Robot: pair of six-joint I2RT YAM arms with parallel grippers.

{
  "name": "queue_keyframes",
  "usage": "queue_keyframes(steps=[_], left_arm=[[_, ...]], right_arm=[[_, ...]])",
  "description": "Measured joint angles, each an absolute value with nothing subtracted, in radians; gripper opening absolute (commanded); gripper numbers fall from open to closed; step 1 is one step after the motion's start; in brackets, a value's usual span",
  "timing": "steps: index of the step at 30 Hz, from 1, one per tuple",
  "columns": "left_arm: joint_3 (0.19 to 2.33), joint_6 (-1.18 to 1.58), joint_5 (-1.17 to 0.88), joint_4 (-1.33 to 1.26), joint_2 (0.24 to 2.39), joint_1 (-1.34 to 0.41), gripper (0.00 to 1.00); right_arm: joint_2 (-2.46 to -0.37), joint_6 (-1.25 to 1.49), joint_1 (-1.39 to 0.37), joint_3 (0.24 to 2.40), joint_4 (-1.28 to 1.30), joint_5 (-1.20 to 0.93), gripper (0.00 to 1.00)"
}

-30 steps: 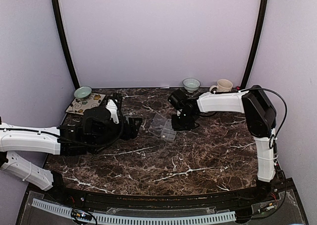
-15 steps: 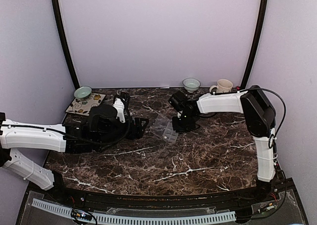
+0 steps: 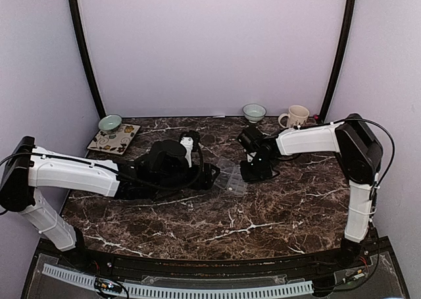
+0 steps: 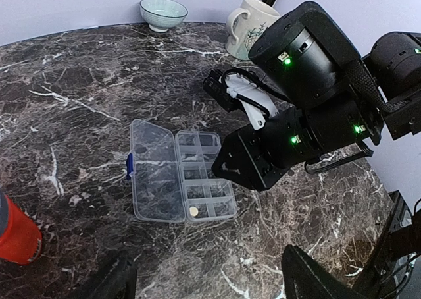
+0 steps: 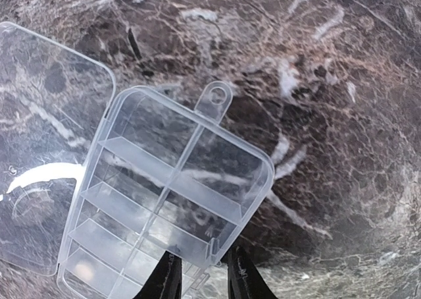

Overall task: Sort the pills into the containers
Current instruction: Position the pill container at the center of the board.

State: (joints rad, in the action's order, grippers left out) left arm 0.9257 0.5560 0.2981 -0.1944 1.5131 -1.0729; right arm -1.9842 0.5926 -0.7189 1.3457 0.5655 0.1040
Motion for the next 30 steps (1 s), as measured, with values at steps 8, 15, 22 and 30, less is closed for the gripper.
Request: queue_keyframes(steps=[8,15,22,30], left_arm=[[1.018,0.647,0.167,-0.209,1.629,-1.039,0.79],[1.048,0.734,0.053,-0.207,1.724,-0.963,0.79],[1.131,0.789,-0.049,-0.184,1.822,-0.919,0.8],[1.198,0.82,-0.131,-0.17,1.909,-0.919,0.8]], right_arm=[[-1.922,0.557,-0.702,1.262,0.558,0.098,0.23],[-1.892,0.523,-0.686,1.23,0.569,0.096,0.23],[-1.874,0.489,-0.678,1.213,0.573,0.088,0.24],[-1.866,0.463,-0.678,1.21,0.572,0.073,0.24]])
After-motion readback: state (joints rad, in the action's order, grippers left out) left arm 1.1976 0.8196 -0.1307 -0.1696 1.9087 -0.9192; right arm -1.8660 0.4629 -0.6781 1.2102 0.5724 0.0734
